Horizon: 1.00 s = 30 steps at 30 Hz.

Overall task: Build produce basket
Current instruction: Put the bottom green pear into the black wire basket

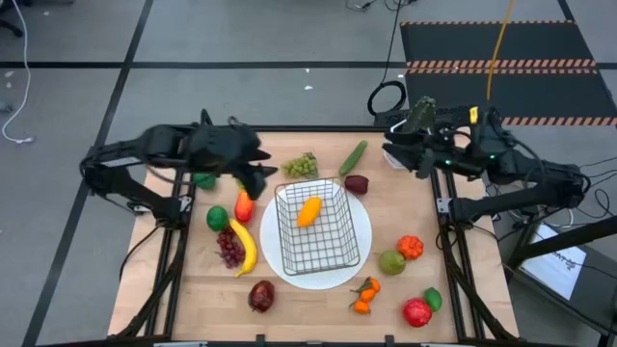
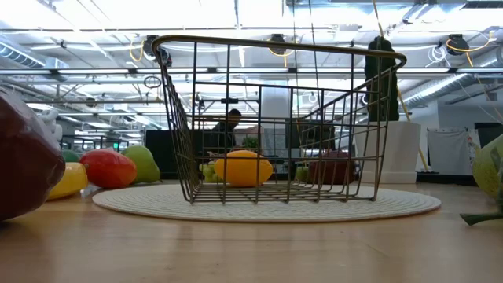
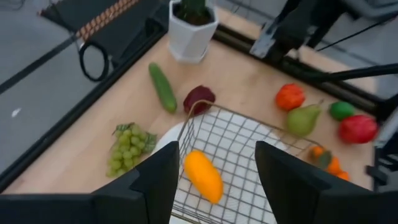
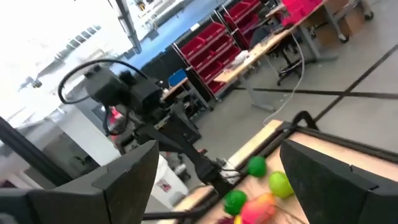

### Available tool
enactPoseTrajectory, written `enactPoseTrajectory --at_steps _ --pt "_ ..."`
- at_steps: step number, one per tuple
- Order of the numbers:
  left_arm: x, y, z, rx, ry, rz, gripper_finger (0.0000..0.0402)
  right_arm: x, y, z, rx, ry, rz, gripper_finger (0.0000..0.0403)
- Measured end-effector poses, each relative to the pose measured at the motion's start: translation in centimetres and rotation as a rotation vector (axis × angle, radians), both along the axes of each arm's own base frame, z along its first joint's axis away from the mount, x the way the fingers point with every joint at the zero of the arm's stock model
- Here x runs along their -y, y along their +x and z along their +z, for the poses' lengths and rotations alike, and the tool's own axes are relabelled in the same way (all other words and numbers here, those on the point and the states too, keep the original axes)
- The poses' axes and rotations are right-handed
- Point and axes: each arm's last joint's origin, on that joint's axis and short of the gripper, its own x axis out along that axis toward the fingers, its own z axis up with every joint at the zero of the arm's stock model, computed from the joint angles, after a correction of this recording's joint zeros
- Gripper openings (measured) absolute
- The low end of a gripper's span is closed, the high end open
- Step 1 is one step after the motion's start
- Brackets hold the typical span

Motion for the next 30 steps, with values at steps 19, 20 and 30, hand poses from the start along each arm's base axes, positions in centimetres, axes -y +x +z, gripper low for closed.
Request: enactPoseTrajectory --at_steps 19,20,30 --pt "3.8 -5.5 -0.1 -0.116 -0.047 -0.151 0.0178 -4.3 6.0 -0.8 -0.031 0.03 0.063 0.0331" --pt "4.0 -5.4 -0.5 -0.129 -0.045 -0.163 0.0177 -4.6 6.1 -0.8 -0.032 0.029 0.064 0.0331" --pt "5.1 -4.0 -3.2 -0.177 -0.047 -0.169 0.0177 -5.4 5.0 -1.9 -0.175 0.047 0.142 0.0331"
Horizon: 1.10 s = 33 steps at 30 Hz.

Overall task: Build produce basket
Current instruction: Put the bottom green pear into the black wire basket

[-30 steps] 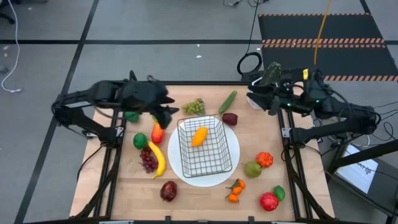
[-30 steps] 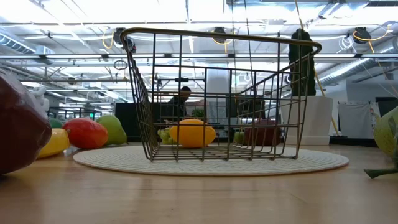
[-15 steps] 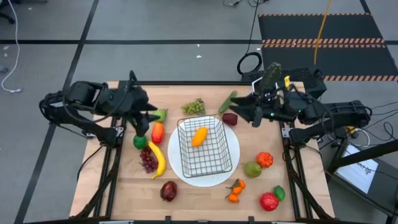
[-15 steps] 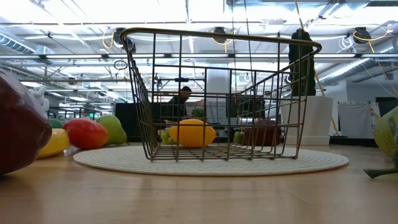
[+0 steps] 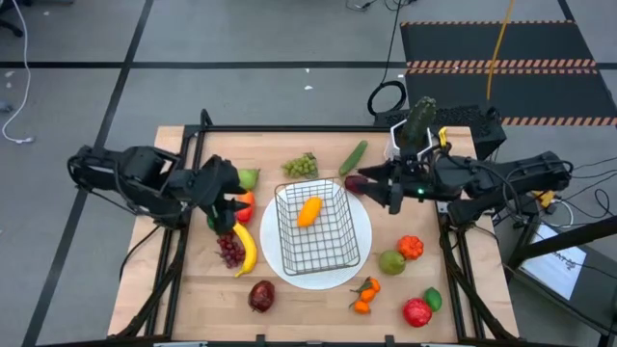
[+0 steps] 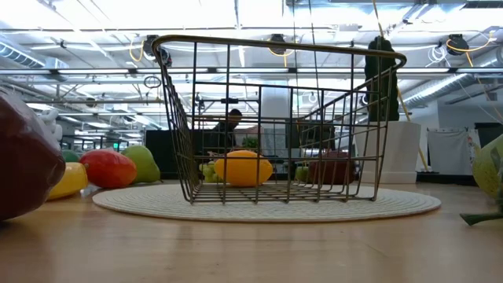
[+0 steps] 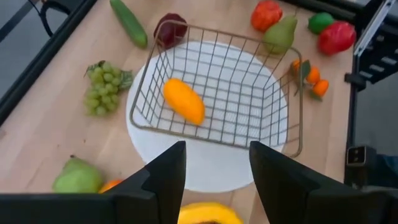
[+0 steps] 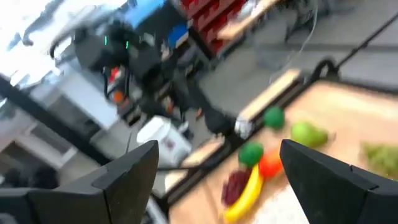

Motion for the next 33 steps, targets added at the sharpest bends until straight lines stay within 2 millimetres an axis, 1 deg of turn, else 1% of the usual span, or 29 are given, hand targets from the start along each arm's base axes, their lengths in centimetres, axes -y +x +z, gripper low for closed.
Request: enactPoseTrajectory --at_steps 6,10,13,17,22,27,30,33 --pt "0.2 1.0 -0.7 0.047 -0.028 0.018 0.0177 -1.5 -1.2 -1.8 -0.208 0.066 0.184 0.0313" --pt "0.3 1.1 -1.0 0.047 -0.052 0.045 0.0177 -2.7 -2.0 -2.9 -0.342 0.19 0.309 0.0295" --pt "0.3 1.1 -1.0 0.045 -0.055 0.05 0.0177 -3.2 -2.7 -3.7 -0.462 0.264 0.361 0.0282" --pt "0.2 1.1 -1.0 0.05 -0.025 0.056 0.0177 -3.7 -3.8 -4.9 -0.637 0.289 0.4 0.0269" --pt "0.0 1.1 -1.0 0.052 0.002 0.057 0.0177 -4.6 -4.6 -6.2 -0.794 0.178 0.459 0.0254" --pt "0.0 1.1 -1.0 0.051 0.006 0.056 0.0177 -5.8 -4.8 -7.4 -0.907 0.098 0.501 0.0242" --pt "0.0 1.1 -1.0 0.051 0.006 0.056 0.0177 -6.6 -4.7 -8.1 -0.966 -0.005 0.563 0.0235" --pt "0.0 1.1 -1.0 0.051 0.006 0.056 0.0177 -7.4 -4.6 -9.3 -1.013 -0.121 0.639 0.0227"
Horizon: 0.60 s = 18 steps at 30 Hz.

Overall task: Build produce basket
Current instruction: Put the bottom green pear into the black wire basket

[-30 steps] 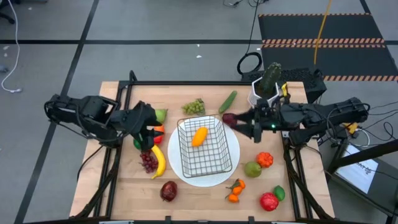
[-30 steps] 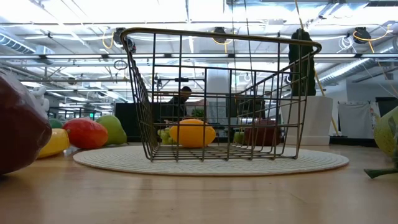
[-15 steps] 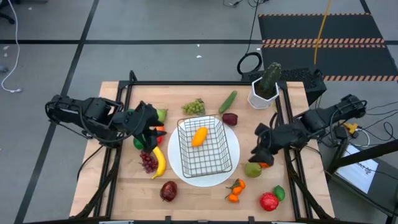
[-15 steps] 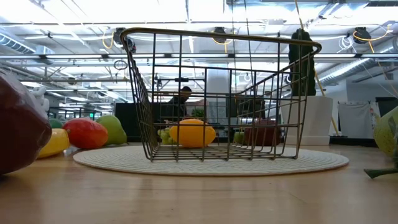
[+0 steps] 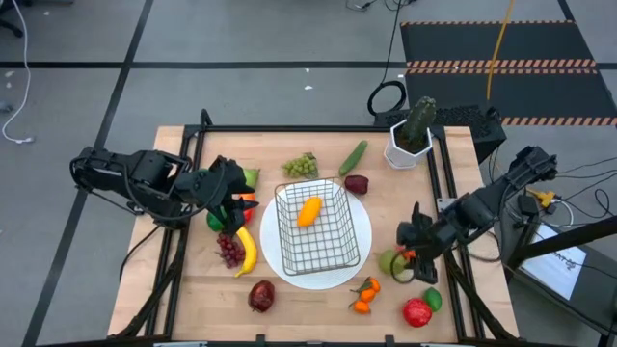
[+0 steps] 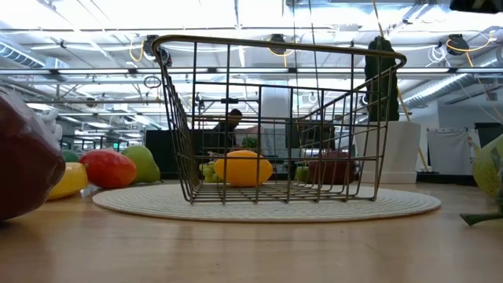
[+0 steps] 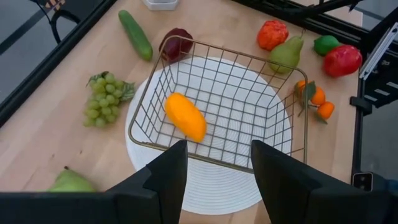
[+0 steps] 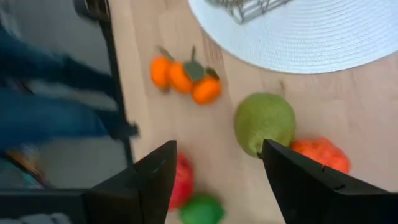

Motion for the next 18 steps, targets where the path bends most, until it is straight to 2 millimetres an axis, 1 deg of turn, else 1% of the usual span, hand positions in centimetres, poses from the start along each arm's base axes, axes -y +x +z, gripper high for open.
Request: enactPoseTrajectory --at_steps 5,10,14,18 --pt "0.0 0.0 0.0 0.0 0.002 -0.002 0.0177 -0.7 0.3 -2.4 -0.061 -0.062 0.057 0.0218" --pt "0.0 0.0 0.0 -0.004 0.018 -0.018 0.0177 -0.7 0.2 -4.4 -0.103 -0.104 0.082 0.0216" --pt "0.0 0.0 0.0 -0.005 0.024 -0.024 0.0177 -0.7 0.2 -5.7 -0.11 -0.109 0.084 0.0216" --pt "0.0 0.0 0.0 -0.005 0.024 -0.024 0.0177 -0.8 0.3 -6.6 -0.092 -0.095 0.085 0.0214"
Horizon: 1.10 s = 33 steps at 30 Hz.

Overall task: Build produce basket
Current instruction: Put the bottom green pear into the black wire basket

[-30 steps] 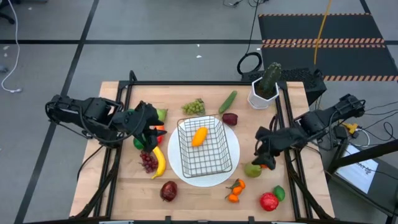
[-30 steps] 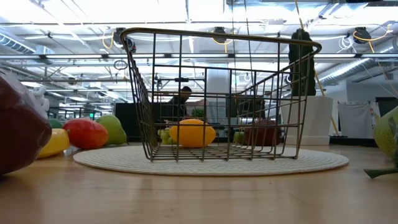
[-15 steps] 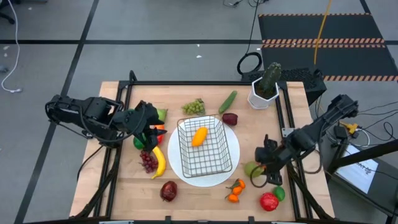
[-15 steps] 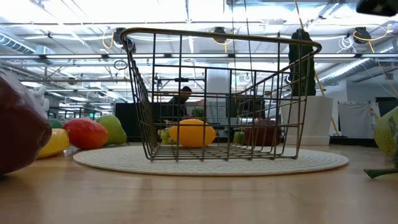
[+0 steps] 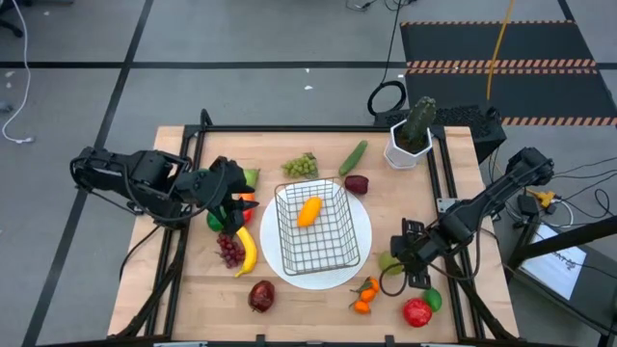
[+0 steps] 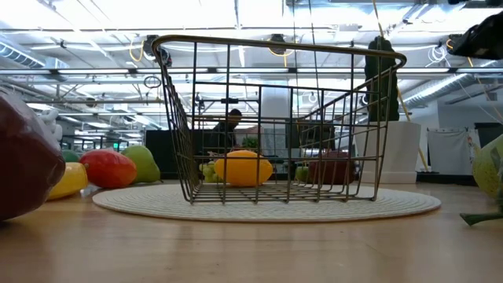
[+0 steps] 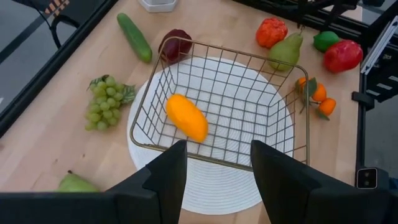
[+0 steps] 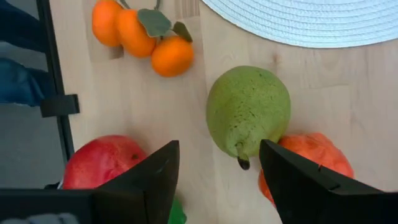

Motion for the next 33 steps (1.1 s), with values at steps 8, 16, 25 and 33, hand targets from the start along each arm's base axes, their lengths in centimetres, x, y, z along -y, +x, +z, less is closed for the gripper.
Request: enactPoseTrajectory --at_steps 8,16,25,33 --pt "0.01 0.0 0.0 0.001 -0.007 0.004 0.0177 0.09 -0.13 -0.78 -0.013 -0.002 -0.012 0.017" --pt "0.1 0.27 0.27 0.038 -0.009 -0.009 0.0177 0.12 -0.16 -0.79 -0.012 -0.01 0.01 0.0125" --pt "0.14 0.39 0.39 0.054 -0.004 -0.019 0.0177 0.15 -0.19 -0.8 -0.01 -0.019 0.028 0.0087" --pt "0.13 0.39 0.39 0.054 -0.002 -0.017 0.0177 0.16 -0.19 -0.8 -0.006 -0.025 0.045 0.0042"
